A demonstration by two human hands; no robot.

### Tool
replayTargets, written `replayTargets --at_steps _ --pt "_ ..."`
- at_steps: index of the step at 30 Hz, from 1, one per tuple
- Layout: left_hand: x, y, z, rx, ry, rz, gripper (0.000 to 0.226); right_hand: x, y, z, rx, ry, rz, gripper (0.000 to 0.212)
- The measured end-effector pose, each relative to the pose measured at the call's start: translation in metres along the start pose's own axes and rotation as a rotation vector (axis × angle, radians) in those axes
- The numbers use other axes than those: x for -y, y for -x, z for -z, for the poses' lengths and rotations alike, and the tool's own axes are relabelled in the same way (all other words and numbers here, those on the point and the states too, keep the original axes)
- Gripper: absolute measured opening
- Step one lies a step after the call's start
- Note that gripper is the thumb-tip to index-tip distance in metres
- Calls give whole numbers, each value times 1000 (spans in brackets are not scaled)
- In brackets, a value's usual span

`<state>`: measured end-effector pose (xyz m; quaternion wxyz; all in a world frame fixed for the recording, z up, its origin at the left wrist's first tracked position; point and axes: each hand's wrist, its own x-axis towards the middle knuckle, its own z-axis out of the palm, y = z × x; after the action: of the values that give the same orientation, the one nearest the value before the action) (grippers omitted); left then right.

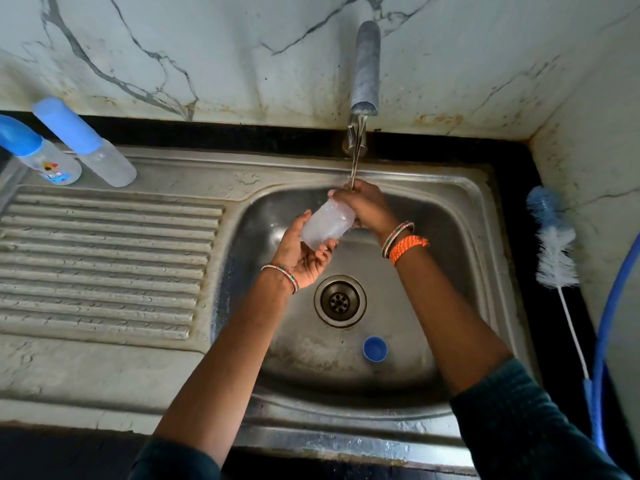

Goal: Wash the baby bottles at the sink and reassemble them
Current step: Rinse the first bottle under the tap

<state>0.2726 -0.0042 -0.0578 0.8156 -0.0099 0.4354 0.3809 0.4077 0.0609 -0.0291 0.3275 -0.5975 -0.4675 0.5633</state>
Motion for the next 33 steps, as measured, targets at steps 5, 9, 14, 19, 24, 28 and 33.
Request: replayTargets --at_steps 5,9,14,19,24,28,33 --pt "11 8 -8 27 -5 46 59 -7 12 -2 -336 140 185 29" --pt "14 9 -9 25 108 7 59 -10 26 -10 -257 151 316 29" --pt "8 17 -4 42 -9 135 64 -13 36 -4 89 -93 253 21" --pt "13 9 -24 -286 -298 -427 41 -8 30 -3 -281 60 136 44" --pt "11 12 -27 -168 -299 -354 39 6 34 -1 95 -371 8 21" --pt "-3 22 -22 55 -196 -67 42 4 35 10 163 -524 19 10" --pt "15 20 -33 -93 -205 -244 44 8 34 -4 -143 -124 125 33"
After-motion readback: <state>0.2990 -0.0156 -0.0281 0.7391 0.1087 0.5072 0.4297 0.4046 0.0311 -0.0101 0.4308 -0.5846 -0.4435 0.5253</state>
